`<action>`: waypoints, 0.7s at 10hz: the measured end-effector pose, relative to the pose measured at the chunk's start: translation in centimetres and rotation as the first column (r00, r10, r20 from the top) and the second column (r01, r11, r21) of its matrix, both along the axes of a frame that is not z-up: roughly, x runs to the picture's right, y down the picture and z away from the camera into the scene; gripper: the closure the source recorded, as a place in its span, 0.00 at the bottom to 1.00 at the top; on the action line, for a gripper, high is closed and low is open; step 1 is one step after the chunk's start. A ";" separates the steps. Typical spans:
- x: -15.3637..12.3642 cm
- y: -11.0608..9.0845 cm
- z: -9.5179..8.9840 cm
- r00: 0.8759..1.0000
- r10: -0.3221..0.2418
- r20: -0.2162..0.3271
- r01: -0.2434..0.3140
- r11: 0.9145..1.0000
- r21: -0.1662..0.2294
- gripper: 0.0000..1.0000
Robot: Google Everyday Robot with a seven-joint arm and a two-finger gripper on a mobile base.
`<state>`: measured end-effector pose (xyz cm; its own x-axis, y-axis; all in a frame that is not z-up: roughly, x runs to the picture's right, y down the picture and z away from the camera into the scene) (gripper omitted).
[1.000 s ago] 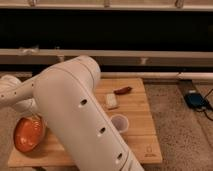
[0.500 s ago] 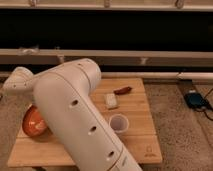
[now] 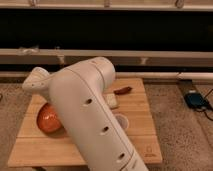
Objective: Drag the ceramic bowl in a circle
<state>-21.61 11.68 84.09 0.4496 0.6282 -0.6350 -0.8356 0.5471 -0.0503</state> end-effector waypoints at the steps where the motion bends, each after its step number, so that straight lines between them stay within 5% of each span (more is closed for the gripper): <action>1: 0.6 1.0 -0.7 1.000 -0.004 -0.002 0.004 1.000 -0.009 1.00; 5: -0.5 4.0 -3.1 0.999 0.000 0.043 0.003 0.998 -0.059 0.69; 7: -0.1 4.4 -2.1 0.997 0.048 0.061 -0.042 0.994 -0.101 0.46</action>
